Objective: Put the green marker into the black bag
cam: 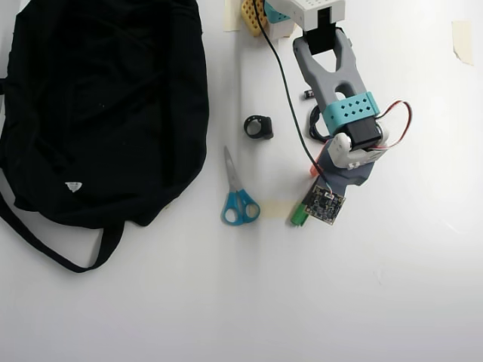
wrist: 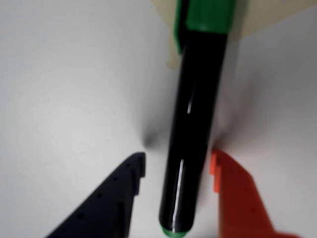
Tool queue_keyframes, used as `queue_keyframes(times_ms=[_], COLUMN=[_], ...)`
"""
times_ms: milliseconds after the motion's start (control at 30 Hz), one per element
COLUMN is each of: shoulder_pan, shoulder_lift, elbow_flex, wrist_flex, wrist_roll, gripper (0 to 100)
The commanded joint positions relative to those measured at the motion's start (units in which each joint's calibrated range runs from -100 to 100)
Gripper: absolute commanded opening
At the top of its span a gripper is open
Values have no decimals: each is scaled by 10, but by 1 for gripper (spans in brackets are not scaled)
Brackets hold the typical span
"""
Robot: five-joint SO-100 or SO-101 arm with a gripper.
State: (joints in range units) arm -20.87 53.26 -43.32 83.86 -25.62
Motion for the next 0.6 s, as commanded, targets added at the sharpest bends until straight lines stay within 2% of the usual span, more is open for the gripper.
queue_keyframes(times_ms=[0,333,433,567], shoulder_pan=[-8,-13,-13,-13], shoulder_lift=[4,4,5,5], elbow_flex=[-12,-5,-5,-5], wrist_flex=[-3,0,0,6], wrist_roll=[3,3,3,3], gripper=[17,17,11,10])
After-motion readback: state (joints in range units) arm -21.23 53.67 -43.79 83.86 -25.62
